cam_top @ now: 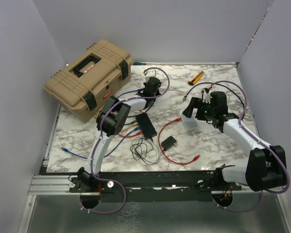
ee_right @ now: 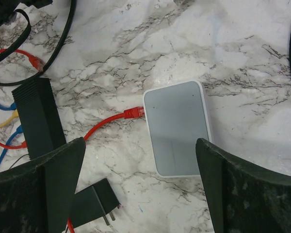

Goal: Insert the plug into the switch port
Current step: Pick up the connector from the center of the board.

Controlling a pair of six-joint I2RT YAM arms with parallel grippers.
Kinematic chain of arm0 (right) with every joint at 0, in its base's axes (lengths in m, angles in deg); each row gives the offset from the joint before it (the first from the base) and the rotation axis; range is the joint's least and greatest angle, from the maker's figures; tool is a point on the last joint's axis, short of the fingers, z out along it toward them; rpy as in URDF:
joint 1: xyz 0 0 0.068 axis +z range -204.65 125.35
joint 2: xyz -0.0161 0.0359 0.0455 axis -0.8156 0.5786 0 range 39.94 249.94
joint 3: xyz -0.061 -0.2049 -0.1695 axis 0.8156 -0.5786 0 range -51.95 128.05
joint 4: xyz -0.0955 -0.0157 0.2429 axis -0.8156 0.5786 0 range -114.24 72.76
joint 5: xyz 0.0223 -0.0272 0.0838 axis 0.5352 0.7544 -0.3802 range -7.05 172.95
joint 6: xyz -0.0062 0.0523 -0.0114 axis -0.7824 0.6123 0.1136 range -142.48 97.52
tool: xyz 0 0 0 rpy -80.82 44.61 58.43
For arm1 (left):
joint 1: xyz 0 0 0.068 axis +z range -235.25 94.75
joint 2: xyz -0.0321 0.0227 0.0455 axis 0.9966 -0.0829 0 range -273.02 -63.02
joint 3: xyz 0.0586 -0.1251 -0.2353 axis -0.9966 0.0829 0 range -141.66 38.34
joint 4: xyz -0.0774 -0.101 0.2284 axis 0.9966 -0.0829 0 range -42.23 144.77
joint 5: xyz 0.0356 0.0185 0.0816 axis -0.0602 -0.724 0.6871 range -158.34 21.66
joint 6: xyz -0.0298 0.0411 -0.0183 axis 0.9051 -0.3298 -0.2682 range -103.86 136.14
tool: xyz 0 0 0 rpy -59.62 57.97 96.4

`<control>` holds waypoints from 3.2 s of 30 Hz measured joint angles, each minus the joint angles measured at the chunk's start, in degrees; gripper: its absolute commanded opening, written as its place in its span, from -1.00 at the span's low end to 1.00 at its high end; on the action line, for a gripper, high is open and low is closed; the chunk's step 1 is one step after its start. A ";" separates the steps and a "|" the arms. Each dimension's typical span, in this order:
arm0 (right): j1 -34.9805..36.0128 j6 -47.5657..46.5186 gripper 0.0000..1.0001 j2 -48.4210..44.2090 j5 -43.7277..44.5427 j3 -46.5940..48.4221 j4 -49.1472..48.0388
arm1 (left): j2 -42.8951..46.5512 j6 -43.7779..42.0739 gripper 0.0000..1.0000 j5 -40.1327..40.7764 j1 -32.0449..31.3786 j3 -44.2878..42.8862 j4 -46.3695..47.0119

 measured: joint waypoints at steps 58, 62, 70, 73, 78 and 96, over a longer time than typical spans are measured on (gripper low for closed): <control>0.00 0.85 0.86 -10.01 -8.74 -11.10 -15.02 | 52.50 -30.80 -1.00 -36.81 -6.45 20.33 -18.14; 0.00 0.87 0.86 -10.23 -12.39 -12.13 -17.88 | 54.14 -35.39 -1.00 -34.14 -8.15 23.17 -18.40; 0.00 0.85 0.86 -13.20 -17.88 -13.27 -21.79 | 54.16 -41.99 -1.00 -29.40 -12.68 26.56 -19.69; 0.00 0.87 0.84 -13.60 -19.17 -13.29 -23.04 | 54.16 -43.43 -1.00 -28.37 -13.92 27.08 -19.65; 0.00 0.98 0.80 -13.60 -20.98 -13.66 -24.70 | 54.12 -44.11 -1.00 -28.30 -14.60 28.09 -19.50; 0.00 1.55 0.77 -18.18 -32.33 -23.17 -45.70 | 48.94 -34.91 -1.00 -46.31 -10.36 28.44 -15.54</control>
